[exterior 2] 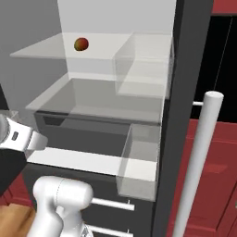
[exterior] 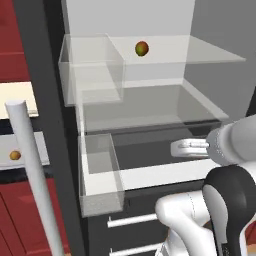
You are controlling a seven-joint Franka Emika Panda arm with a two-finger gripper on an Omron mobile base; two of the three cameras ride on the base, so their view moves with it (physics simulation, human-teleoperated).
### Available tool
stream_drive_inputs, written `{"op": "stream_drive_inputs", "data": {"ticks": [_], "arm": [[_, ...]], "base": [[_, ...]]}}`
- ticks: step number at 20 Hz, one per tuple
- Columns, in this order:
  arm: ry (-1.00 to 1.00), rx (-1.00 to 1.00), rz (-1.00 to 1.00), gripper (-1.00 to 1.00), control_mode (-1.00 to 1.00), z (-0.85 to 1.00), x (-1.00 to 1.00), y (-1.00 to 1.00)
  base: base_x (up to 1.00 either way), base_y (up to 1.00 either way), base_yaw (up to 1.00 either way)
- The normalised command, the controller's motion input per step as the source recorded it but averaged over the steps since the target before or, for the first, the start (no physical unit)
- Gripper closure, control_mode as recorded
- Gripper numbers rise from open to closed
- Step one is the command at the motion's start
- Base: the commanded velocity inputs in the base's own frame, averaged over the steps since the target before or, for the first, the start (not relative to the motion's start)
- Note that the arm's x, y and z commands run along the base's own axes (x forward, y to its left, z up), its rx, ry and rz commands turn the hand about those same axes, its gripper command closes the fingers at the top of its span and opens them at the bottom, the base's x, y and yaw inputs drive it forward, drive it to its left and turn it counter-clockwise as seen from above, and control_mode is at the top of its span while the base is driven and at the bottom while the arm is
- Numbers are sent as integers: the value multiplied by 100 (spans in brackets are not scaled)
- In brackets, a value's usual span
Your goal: Pick the mango and apple from the fridge and place them inside the tupperware on the counter.
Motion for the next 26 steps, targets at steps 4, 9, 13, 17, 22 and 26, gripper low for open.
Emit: {"op": "stream_drive_inputs", "data": {"ticks": [4, 9, 13, 17, 22, 26], "arm": [[0, 0, 0, -100, 100, 0, 0, 0], [0, 0, 0, -100, 100, 0, 0, 0], [-7, 0, 0, -100, -100, 14, 7, 0], [-42, -7, 0, -100, -100, 93, 37, 0], [-31, -10, 1, -100, -100, 100, 45, -1], [-4, -1, 13, -100, -100, 88, 48, -9]], "base": [[63, -30, 4], [75, -13, 0], [48, -2, 0], [0, 0, 0], [0, 0, 0], [0, 0, 0]]}}
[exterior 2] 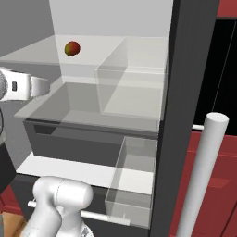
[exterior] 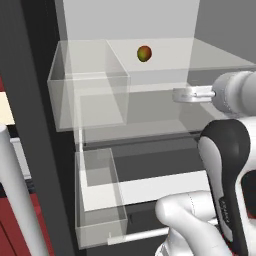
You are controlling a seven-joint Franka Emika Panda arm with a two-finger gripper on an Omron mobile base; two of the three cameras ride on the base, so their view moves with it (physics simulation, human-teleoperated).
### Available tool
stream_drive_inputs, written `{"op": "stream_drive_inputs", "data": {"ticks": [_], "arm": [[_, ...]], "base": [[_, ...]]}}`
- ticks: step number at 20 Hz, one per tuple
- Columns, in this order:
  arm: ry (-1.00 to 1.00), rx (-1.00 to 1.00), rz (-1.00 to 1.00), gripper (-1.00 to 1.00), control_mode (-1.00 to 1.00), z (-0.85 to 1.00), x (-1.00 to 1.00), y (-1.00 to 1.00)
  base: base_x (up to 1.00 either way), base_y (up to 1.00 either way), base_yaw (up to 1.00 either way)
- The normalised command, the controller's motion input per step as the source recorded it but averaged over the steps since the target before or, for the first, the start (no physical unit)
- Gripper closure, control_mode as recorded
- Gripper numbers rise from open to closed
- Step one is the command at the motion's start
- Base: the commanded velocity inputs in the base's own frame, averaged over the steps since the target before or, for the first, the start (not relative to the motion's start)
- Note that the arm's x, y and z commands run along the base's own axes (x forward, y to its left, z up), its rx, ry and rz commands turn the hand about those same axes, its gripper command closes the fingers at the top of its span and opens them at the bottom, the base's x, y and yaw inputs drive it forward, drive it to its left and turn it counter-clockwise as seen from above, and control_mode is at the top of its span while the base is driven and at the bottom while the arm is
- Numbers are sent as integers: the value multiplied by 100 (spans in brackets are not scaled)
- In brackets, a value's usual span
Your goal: Pick the mango and apple from the fridge and place them inside the tupperware on the counter.
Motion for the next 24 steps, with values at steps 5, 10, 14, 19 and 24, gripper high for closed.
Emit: {"op": "stream_drive_inputs", "data": {"ticks": [5, 10, 14, 19, 24], "arm": [[4, 0, 8, -100, -100, 71, 51, 0], [52, 0, 0, -100, -100, 22, 59, 0], [14, 0, 0, -100, -100, -6, 45, 0], [0, 0, 0, -100, -100, -17, 54, 4], [3, 0, 0, -100, -100, -29, 58, 6]], "base": [[0, 0, 0], [0, 0, 0], [0, 0, 0], [0, 0, 0], [0, 0, 0]]}}
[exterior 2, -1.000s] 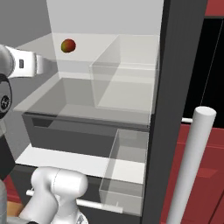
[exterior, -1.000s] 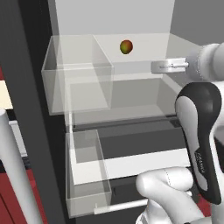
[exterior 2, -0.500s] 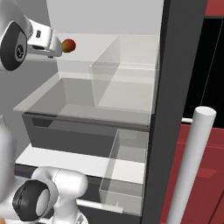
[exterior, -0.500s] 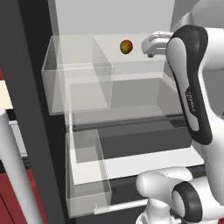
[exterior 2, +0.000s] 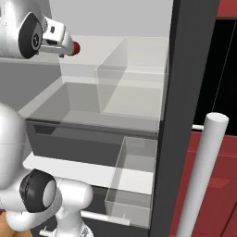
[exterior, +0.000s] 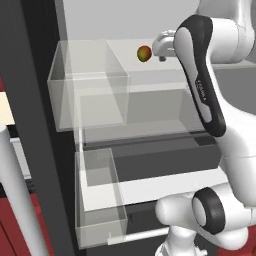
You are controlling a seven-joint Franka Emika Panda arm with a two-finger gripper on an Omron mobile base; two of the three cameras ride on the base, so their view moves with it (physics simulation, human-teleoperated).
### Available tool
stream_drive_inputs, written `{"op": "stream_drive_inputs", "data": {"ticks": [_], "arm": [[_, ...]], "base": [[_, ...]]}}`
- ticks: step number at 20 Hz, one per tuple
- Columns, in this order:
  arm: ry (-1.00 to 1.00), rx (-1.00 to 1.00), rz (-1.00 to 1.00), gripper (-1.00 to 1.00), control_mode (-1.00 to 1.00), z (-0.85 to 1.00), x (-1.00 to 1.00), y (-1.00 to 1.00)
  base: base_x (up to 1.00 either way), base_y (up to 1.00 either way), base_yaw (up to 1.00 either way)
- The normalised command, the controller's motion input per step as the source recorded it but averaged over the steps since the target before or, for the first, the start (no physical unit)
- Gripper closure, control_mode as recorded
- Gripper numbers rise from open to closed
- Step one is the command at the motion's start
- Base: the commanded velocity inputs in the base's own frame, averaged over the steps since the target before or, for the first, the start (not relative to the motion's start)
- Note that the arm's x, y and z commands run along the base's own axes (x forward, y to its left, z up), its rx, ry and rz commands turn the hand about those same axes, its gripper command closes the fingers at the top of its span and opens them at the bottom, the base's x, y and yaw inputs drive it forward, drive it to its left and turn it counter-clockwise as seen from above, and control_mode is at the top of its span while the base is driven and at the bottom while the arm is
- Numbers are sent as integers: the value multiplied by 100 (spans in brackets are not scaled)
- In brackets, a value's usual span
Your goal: Pick the mango and apple from the fridge and place them inside the tupperware on the counter.
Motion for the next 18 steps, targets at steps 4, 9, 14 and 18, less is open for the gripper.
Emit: {"op": "stream_drive_inputs", "data": {"ticks": [4, 9, 14, 18], "arm": [[0, 0, 0, -100, -100, -27, 70, 9], [0, 0, 0, -100, -100, -25, 68, 10], [-1, 0, 0, -100, -100, -8, 58, 7], [-9, 0, 0, -100, -100, 0, 50, 4]], "base": [[0, 0, 0], [0, 0, 0], [0, 0, 0], [0, 0, 0]]}}
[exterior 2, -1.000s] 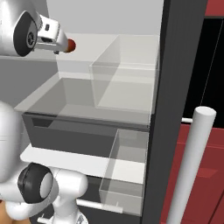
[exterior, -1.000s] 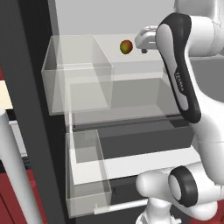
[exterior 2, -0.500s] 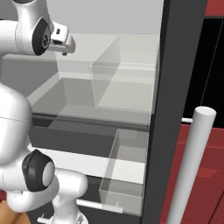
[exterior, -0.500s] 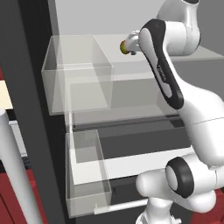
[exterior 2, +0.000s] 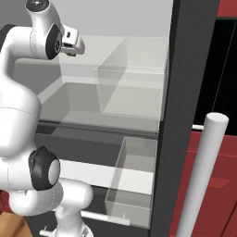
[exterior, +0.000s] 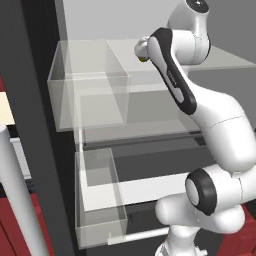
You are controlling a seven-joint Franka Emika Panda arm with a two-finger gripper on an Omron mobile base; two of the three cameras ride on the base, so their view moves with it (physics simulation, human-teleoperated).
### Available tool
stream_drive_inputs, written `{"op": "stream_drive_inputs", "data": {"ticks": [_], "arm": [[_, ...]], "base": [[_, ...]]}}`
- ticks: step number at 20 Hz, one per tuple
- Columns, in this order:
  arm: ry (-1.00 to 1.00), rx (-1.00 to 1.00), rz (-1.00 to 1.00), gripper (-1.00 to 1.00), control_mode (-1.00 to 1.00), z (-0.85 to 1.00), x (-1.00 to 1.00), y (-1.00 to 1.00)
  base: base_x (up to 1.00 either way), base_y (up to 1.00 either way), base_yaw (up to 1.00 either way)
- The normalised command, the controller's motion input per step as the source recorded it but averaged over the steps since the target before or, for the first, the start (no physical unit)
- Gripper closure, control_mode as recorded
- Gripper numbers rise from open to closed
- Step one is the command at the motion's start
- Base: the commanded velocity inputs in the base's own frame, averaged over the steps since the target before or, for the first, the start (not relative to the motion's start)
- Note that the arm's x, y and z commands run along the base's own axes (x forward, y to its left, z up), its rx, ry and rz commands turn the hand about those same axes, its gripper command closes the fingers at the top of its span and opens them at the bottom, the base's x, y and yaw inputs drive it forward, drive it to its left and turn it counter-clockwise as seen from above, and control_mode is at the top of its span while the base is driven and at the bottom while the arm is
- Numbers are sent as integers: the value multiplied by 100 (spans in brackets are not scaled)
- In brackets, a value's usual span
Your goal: Pick the mango and apple from the fridge and place them inside the tupperware on the counter.
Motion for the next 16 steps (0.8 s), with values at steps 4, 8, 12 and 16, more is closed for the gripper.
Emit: {"op": "stream_drive_inputs", "data": {"ticks": [4, 8, 12, 16], "arm": [[-1, 0, 0, -100, -100, -1, 47, 4], [0, 0, 0, -100, -100, -1, 42, 0], [0, 0, 0, -100, -100, 0, 43, 0], [0, 0, 0, -100, -100, 0, 38, 2]], "base": [[0, 0, 0], [0, 0, 0], [0, 0, 0], [0, 0, 0]]}}
